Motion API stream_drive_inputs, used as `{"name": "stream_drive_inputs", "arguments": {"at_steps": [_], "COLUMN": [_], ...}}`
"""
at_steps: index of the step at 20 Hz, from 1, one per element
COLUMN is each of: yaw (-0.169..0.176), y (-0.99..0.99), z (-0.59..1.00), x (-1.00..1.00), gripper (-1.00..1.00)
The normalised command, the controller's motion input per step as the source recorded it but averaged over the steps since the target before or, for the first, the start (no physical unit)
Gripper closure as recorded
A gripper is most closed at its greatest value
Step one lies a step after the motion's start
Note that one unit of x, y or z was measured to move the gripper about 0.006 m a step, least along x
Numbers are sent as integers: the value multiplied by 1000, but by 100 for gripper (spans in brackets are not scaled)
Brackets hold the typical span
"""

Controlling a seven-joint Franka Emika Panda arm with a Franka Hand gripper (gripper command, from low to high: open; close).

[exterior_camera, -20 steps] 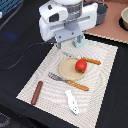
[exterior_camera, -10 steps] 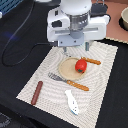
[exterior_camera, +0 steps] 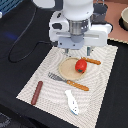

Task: Interact with the objects in diverse but meaningful ways.

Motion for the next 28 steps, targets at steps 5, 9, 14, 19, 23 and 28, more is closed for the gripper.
{"name": "stream_drive_inputs", "arguments": {"at_steps": [5,9,14,19,23,28], "yaw": [-92,-89,-79,-80,-89,-82], "y": [-203,-56,3,4,0,0], "z": [-191,-21,148,118,41,-23], "x": [134,481,721,731,675,484], "gripper": [-100,-100,-100,-100,-100,-100]}}
